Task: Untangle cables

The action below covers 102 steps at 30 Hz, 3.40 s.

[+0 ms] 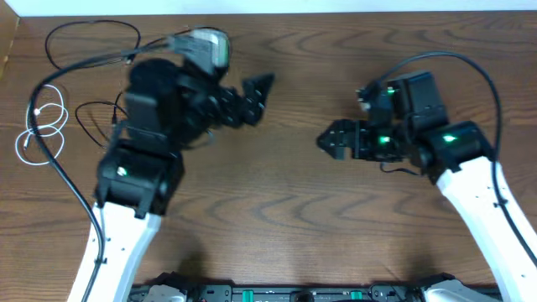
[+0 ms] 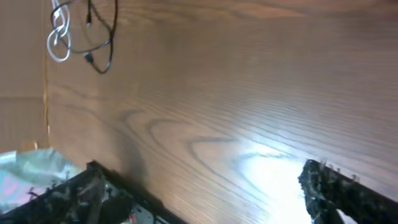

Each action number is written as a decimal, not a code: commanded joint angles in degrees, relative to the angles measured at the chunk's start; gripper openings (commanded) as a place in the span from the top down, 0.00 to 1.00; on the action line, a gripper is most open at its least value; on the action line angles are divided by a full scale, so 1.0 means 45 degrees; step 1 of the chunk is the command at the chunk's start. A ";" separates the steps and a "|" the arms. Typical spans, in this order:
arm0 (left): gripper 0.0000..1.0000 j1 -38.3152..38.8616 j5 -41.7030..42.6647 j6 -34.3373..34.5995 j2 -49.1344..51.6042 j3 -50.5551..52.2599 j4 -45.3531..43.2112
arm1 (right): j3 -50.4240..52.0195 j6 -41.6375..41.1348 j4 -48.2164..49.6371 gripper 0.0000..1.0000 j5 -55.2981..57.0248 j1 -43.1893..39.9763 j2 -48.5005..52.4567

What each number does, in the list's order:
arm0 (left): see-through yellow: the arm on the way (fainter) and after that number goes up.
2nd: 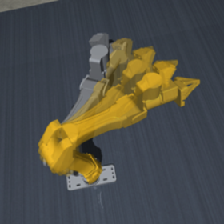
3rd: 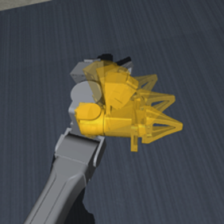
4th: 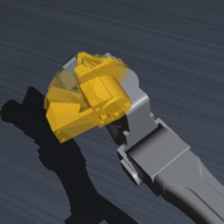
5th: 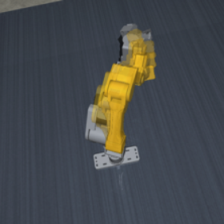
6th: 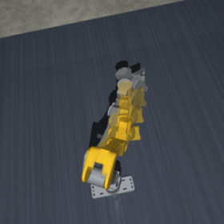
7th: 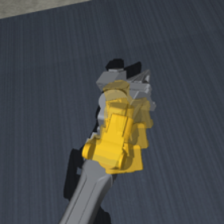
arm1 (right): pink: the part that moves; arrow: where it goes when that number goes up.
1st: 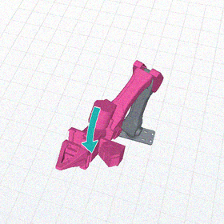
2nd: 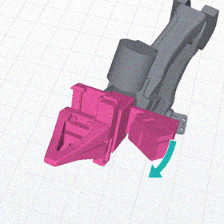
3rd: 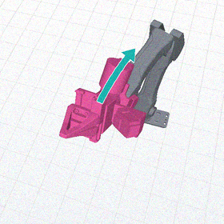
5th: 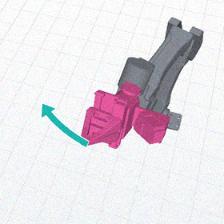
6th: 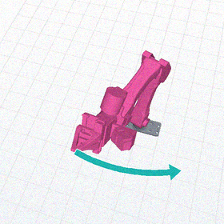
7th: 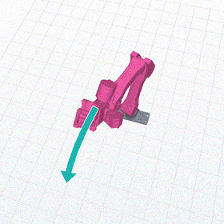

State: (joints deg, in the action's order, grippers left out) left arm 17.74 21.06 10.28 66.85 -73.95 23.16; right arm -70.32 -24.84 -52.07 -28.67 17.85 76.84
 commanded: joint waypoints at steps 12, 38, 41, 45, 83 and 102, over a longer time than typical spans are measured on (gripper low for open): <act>0.07 0.1078 -0.5382 0.0311 -0.6251 -0.0034 0.5037 | 0.0121 0.2069 -0.3026 0.09 0.4255 0.0170 -0.6329; 0.06 0.1078 -0.5493 0.0306 -0.8888 -0.0010 1.2614 | 0.2764 0.0816 -0.3356 0.01 0.5294 0.0296 -0.9680; 0.07 0.1078 -0.5498 0.0306 -0.8888 -0.0010 1.3386 | 0.2764 0.0816 -0.3356 0.01 0.5294 0.0296 -0.9680; 0.06 0.1078 -0.5498 0.0306 -0.8888 -0.0010 1.4115 | 0.2764 0.0816 -0.3356 0.01 0.5294 0.0296 -0.9680; 0.07 0.1078 -0.5498 0.0306 -0.8888 -0.0010 1.4421 | 1.3420 0.3968 0.8437 0.01 0.6465 -0.3147 -1.5528; 0.06 0.1078 -0.5498 0.0306 -0.8888 -0.0010 1.4421 | 1.5562 0.4177 1.0579 0.01 0.6144 -0.3483 -1.6864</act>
State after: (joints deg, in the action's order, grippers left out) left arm 22.35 -3.16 10.94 26.92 -73.95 88.07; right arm -0.58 -7.16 -4.36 -0.51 2.94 1.43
